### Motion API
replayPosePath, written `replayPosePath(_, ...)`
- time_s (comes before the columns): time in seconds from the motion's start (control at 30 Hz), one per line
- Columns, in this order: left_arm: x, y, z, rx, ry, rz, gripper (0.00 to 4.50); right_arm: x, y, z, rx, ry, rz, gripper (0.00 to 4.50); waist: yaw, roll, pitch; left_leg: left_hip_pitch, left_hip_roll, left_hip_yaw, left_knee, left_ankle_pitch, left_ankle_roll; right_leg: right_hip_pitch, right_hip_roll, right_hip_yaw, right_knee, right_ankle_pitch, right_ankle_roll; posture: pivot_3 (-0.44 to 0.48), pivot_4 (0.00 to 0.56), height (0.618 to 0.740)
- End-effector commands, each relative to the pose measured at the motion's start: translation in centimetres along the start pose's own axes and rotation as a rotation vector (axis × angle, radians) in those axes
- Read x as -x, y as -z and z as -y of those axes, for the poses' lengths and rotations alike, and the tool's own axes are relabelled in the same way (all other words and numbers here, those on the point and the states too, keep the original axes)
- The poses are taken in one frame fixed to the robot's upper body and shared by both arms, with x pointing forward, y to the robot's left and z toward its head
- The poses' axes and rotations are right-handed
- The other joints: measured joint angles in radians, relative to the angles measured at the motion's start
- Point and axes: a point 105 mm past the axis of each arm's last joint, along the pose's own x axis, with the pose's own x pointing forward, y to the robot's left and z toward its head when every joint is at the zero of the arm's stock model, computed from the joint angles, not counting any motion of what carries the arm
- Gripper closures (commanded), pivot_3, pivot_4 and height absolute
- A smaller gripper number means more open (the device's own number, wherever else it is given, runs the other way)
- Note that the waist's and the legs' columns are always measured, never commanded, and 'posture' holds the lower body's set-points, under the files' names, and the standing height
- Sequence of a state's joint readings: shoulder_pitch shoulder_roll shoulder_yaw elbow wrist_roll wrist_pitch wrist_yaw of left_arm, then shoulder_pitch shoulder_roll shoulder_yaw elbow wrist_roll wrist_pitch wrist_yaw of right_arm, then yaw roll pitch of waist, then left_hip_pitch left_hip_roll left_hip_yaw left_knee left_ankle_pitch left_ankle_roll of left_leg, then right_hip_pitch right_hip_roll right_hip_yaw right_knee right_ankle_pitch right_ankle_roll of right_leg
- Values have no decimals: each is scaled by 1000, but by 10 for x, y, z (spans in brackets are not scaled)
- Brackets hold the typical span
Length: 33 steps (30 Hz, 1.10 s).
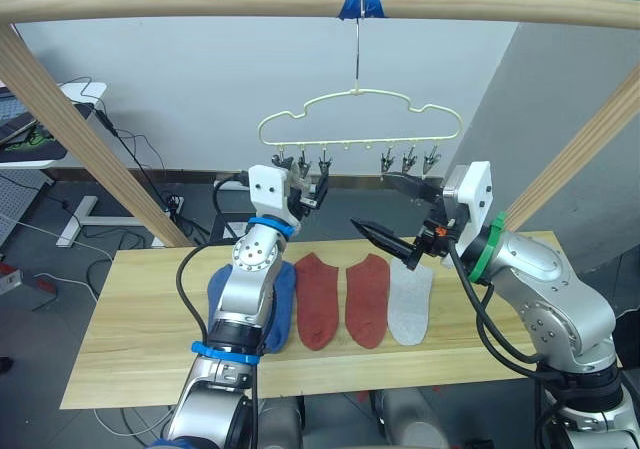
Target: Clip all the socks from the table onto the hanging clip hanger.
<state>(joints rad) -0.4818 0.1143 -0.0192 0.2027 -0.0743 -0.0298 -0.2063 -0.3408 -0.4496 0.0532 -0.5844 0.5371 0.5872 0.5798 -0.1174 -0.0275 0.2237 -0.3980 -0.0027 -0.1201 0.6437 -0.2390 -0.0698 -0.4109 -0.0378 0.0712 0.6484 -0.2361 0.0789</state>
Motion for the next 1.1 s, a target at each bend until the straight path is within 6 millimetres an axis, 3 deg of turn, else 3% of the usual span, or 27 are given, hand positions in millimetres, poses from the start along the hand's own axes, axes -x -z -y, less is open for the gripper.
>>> replayPosePath(0.03,2,-14,-3,-4,-13,57,918,2,-12,-2,32,-6,42,0,0,0,0,0,0,0,0,0,0,0,0,0,0,0,0,-212,196,740)
replayPosePath(0.17,1,-14,-3,-2,-15,56,1892,2,-11,-2,30,-8,42,0,0,0,0,0,0,0,0,0,0,0,0,0,0,0,0,-210,196,740)
replayPosePath(1.1,-11,-20,-8,-29,-33,74,1892,3,-12,-2,40,-8,37,0,0,0,0,0,0,0,0,0,0,0,0,0,0,0,0,-220,185,740)
